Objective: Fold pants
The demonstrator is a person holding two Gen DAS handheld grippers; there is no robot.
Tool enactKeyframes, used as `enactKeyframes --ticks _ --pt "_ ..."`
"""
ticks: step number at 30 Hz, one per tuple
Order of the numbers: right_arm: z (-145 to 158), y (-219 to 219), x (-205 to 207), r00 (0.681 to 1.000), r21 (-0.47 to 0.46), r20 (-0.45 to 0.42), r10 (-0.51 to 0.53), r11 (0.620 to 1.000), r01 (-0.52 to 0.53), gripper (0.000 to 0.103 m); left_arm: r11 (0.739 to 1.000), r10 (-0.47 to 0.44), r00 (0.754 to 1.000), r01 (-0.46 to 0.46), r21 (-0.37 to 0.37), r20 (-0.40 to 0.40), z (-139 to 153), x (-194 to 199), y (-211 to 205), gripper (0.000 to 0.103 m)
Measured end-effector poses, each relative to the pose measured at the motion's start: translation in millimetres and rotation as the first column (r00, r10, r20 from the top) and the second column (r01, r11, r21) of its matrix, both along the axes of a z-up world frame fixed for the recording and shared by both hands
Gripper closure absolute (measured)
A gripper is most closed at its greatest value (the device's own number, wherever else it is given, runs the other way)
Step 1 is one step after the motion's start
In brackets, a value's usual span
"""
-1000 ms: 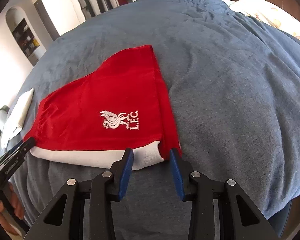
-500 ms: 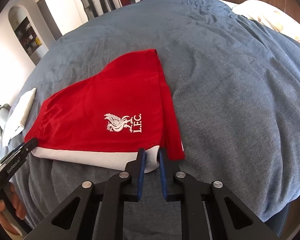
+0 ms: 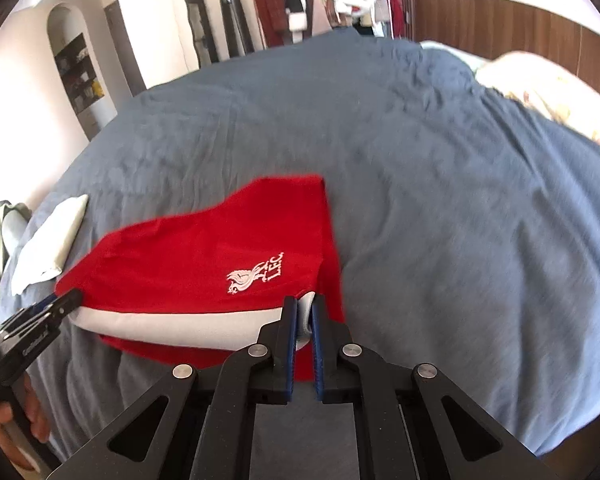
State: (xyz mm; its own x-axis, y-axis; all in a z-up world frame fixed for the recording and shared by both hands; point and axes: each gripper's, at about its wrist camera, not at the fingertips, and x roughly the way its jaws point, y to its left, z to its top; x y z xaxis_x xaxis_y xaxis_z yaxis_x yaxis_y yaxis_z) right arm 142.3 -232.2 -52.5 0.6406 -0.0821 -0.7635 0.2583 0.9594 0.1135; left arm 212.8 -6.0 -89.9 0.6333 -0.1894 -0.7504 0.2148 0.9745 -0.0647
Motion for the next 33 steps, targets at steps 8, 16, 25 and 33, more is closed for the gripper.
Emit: enactKeyframes --ticks 8,16,25,33 --pt "-8.6 -6.2 -2.4 0.999 -0.034 -0.023 0.037 0.999 -0.038 0.095 0.999 0.018 0.999 -0.017 0.033 -0.03 -18.0 -10.4 -6.3 0.071" --pt "-42.4 2.9 -9.5 0.995 0.019 -0.094 0.043 0.999 -0.042 0.095 0.997 0.037 0.999 -0.035 0.065 -0.034 -25.9 -6.0 -0.1 0.071" --pt "-56.6 1.3 -11.1 0.992 0.05 -0.12 0.036 0.998 -0.03 0.095 0.996 0.04 0.998 -0.036 0.076 -0.054 -31.7 -3.5 0.5 0.07" --pt "-57.6 0.8 -12.9 0.991 0.059 -0.135 0.02 0.998 -0.012 0.08 0.995 0.037 0.998 -0.032 0.091 -0.053 -25.7 -9.7 0.1 0.049"
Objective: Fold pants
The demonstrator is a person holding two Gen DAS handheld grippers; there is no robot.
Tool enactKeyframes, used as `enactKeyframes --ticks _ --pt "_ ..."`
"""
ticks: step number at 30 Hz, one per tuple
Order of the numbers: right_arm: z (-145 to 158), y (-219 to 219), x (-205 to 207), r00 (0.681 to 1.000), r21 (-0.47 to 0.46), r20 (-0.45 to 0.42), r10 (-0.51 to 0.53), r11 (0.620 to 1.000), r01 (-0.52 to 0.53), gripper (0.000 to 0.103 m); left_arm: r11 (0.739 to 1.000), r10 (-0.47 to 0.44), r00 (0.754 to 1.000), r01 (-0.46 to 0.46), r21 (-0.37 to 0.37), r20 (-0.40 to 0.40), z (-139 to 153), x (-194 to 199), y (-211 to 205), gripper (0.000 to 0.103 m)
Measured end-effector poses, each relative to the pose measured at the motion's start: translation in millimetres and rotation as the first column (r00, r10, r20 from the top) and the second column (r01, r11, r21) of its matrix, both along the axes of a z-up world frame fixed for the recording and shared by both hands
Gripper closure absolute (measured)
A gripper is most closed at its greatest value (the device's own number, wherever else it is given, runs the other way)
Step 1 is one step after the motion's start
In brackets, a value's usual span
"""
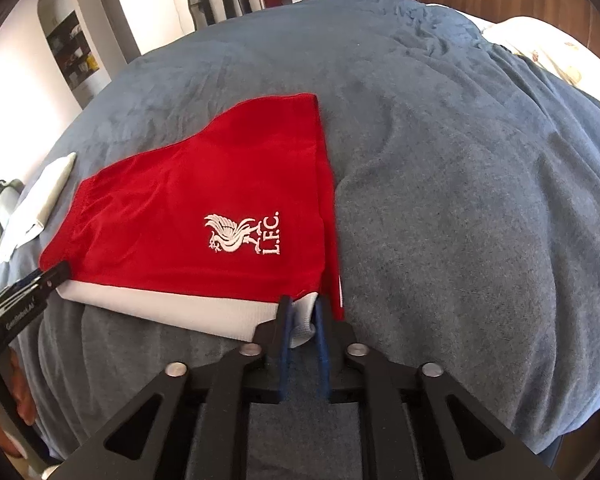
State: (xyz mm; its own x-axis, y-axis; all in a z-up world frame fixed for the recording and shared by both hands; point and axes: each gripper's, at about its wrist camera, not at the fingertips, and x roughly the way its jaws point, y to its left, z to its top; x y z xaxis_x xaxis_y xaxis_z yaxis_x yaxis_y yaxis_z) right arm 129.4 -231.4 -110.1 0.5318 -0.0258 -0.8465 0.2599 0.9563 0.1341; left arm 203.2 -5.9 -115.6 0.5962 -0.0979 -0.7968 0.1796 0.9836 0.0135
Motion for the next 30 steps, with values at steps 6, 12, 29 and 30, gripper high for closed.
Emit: enactKeyframes --ticks 6,12,29,30 --pt "28.3 1.1 -11.2 0.997 -0.083 0.078 -0.013 0.996 0.019 0.06 0.999 0.018 0.996 -0.021 0.032 0.083 27.0 -18.7 5.1 0.041" --pt "66.1 -0.9 3.3 0.98 -0.138 0.153 0.13 0.984 -0.109 0.06 0.995 -0.093 0.982 0.089 0.034 0.163 59.4 -20.5 -12.0 0.041" --pt "97.3 -27.4 107.4 0.836 -0.178 0.058 0.546 0.83 -0.529 0.06 0.926 -0.378 0.895 0.364 0.103 0.238 91.1 29.8 -99.9 0.041" --pt "94.2 -29.8 114.7 0.827 -0.18 0.041 0.56 0.819 -0.545 0.06 0.916 -0.402 0.886 0.384 0.118 0.233 89.5 34.2 -105.4 0.041"
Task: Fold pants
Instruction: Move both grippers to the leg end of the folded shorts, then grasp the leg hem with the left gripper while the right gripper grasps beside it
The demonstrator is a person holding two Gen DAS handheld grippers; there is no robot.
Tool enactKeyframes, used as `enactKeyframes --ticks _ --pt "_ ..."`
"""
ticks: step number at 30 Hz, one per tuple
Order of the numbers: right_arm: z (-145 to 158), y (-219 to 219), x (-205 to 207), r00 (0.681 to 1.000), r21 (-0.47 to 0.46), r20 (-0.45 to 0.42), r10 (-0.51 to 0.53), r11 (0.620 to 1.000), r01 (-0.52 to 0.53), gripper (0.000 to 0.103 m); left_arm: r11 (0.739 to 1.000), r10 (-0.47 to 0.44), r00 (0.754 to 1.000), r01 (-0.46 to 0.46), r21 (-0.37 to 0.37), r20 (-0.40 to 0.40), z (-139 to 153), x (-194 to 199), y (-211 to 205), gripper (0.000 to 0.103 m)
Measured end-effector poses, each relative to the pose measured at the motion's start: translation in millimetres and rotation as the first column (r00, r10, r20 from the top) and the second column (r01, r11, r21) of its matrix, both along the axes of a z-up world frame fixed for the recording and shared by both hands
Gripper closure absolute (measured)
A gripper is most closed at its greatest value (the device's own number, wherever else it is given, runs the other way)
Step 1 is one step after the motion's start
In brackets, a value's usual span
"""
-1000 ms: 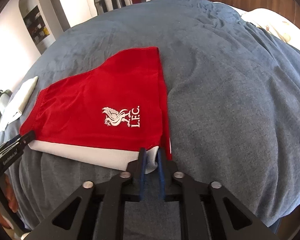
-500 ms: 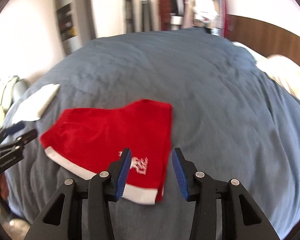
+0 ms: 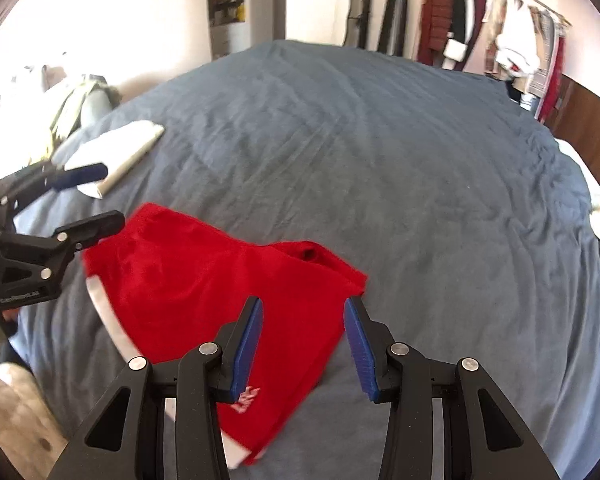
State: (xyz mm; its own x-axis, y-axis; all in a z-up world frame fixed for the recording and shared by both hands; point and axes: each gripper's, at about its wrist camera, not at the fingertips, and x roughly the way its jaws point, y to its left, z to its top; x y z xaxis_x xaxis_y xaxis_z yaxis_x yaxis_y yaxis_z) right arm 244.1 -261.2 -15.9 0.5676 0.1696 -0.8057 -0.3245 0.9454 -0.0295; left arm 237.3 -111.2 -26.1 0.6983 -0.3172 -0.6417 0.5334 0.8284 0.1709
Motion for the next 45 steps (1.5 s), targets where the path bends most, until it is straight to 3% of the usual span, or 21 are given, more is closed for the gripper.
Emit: enactKeyframes --ticks 5,10,13,21,24,28,31,37,41,45 --pt "-10.5 -13.0 15.0 1.0 -0.034 -0.02 0.017 0.999 -0.018 0.06 0.996 -0.081 0.996 0.082 0.029 -0.035 -7.6 25.5 -22.7 0.042" --pt "-22.7 -23.3 32.3 0.997 -0.01 -0.056 0.044 0.999 -0.044 0.06 0.989 -0.143 0.984 0.147 0.029 -0.11 -17.7 54.2 -45.1 0.048" --pt "-30.6 -26.2 42.3 0.996 0.002 -0.072 0.047 0.999 -0.047 0.06 0.98 -0.191 0.966 0.198 0.026 -0.172 -26.4 68.1 -58.6 0.057" --pt "-52.7 -29.9 57.6 0.995 0.036 -0.089 0.05 0.998 -0.047 0.06 0.957 -0.265 0.927 0.286 0.044 -0.264 -45.3 90.2 -86.7 0.066" --pt "-59.7 -31.8 61.0 0.994 0.056 -0.097 0.05 0.997 -0.044 0.06 0.949 -0.291 0.898 0.314 0.019 -0.329 -51.5 99.6 -96.6 0.071" --pt "-64.5 -36.3 63.1 0.994 0.086 -0.097 0.044 0.996 -0.036 0.06 0.941 -0.298 0.883 0.335 0.041 -0.362 -59.0 109.6 -109.4 0.075" --pt "-66.3 -38.8 64.0 0.995 0.101 -0.092 0.037 0.994 -0.028 0.06 0.937 -0.305 0.851 0.348 0.025 -0.428 -64.1 119.5 -116.5 0.076" --pt "-69.8 -39.8 67.0 0.996 0.127 -0.09 0.028 0.992 -0.016 0.061 0.921 -0.292 0.832 0.378 0.096 -0.471 -73.7 127.6 -128.8 0.078" --pt "-72.6 -39.6 68.6 0.995 0.145 -0.094 0.03 0.989 -0.016 0.061 0.899 -0.3 0.803 0.418 0.128 -0.516 -79.1 126.4 -134.1 0.078" --pt "-76.2 -37.4 70.8 0.995 0.148 -0.099 0.033 0.989 -0.018 0.061 0.884 -0.282 0.81 0.428 0.188 -0.514 -83.3 126.0 -136.3 0.078"
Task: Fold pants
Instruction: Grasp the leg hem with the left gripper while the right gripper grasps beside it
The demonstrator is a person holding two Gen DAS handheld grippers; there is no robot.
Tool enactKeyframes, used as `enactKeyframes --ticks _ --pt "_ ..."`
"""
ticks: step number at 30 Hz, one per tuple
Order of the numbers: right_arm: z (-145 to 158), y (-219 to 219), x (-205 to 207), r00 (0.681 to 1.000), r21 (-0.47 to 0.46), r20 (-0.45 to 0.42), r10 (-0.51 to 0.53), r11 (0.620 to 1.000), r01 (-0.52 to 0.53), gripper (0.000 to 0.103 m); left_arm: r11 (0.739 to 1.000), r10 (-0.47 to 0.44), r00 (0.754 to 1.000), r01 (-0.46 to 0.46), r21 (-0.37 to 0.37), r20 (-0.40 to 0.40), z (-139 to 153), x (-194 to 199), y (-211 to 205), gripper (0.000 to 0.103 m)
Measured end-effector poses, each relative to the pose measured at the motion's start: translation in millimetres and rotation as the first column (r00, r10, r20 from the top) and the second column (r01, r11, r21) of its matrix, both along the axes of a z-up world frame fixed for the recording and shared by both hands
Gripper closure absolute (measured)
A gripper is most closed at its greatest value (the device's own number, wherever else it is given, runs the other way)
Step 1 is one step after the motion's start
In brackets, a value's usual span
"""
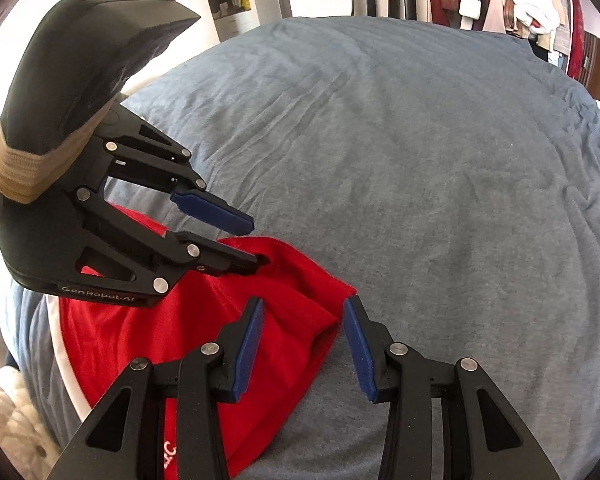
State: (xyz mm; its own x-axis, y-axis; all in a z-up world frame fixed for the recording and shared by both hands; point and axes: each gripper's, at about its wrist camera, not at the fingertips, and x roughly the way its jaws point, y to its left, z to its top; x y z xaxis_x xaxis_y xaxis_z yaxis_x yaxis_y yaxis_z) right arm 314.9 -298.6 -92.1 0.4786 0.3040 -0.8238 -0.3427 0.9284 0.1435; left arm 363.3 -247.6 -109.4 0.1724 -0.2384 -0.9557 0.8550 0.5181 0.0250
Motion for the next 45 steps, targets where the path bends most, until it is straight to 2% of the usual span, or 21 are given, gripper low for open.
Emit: enactKeyframes --ticks 3,6,8,10,12,19,23,29,33,34,36,37,39,42,44,45 --pt "-4.5 -1.7 2.8 1.0 0.002 -0.012 -0.006 1.0 0.006 0.062 1.0 -0.004 1.0 0.004 0.013 0.016 1.3 1.0 1.7 0.079" --pt "-6.7 -3.6 6.5 1.0 0.014 -0.02 -0.017 1.0 0.017 0.072 1.0 -0.008 1.0 0.008 0.03 0.023 0.6 3.3 3.6 0.081" --pt "-7.3 -4.4 9.2 0.999 0.031 -0.023 -0.022 0.999 0.023 0.074 0.999 -0.008 1.0 0.008 0.036 0.021 -1.0 5.9 4.7 0.083" --pt "-8.4 -4.1 9.5 0.999 0.038 -0.023 -0.025 0.999 0.026 0.078 1.0 -0.003 1.0 0.002 0.027 0.004 -1.6 8.1 5.5 0.095" --pt "-8.5 -3.7 9.1 0.999 0.036 -0.022 -0.024 0.999 0.025 0.083 1.0 -0.012 1.0 0.012 0.018 -0.001 -0.6 6.9 5.3 0.1" --pt "-0.9 -0.7 1.7 1.0 0.015 0.012 -0.026 1.0 0.026 0.084 0.998 -0.062 0.998 0.062 0.012 0.03 6.5 -0.1 -2.1 0.1" --pt "13.1 -1.4 -5.9 0.996 0.009 0.077 -0.043 0.999 0.042 0.087 0.998 -0.066 0.997 0.066 0.004 0.039 12.0 6.9 -3.2 0.1" --pt "8.5 -4.5 4.6 0.995 0.021 0.08 -0.064 0.998 0.063 0.089 0.999 -0.054 0.998 0.054 0.01 0.038 11.1 17.2 -0.6 0.1" --pt "-1.1 -5.9 12.0 0.996 0.027 0.051 -0.077 0.997 0.075 0.089 0.999 -0.038 0.998 0.037 0.008 0.056 12.7 22.2 5.1 0.095" --pt "-2.6 -5.5 13.0 0.996 0.024 0.049 -0.077 0.997 0.076 0.089 1.0 -0.031 0.998 0.031 -0.002 0.063 15.3 22.8 7.3 0.087" --pt "-6.3 -5.8 14.1 0.996 0.024 0.035 -0.081 0.997 0.08 0.089 0.999 -0.018 0.998 0.02 -0.03 0.056 20.7 23.7 14.3 0.078" --pt "-7.9 -5.4 16.2 0.996 0.024 0.033 -0.083 0.996 0.082 0.089 0.999 -0.014 0.999 0.016 -0.038 0.047 22.1 23.2 17.2 0.079" --pt "-8.9 -4.6 15.0 0.996 0.015 0.037 -0.087 0.996 0.086 0.089 0.998 -0.041 0.999 0.042 -0.042 0.031 23.1 17.1 18.5 0.079" --pt "-8.8 -4.3 13.9 0.995 0.017 0.038 -0.087 0.996 0.087 0.089 0.991 -0.129 0.992 0.129 -0.04 0.013 22.6 3.0 16.2 0.079" --pt "-9.7 -3.1 15.7 0.995 0.014 0.039 -0.087 0.996 0.087 0.089 0.986 -0.162 0.987 0.162 -0.035 -0.006 19.0 -2.2 13.1 0.082" --pt "-10.2 -2.6 15.4 0.996 0.01 0.035 -0.085 0.996 0.085 0.089 0.986 -0.167 0.986 0.167 -0.031 -0.007 17.7 -3.0 12.3 0.087"
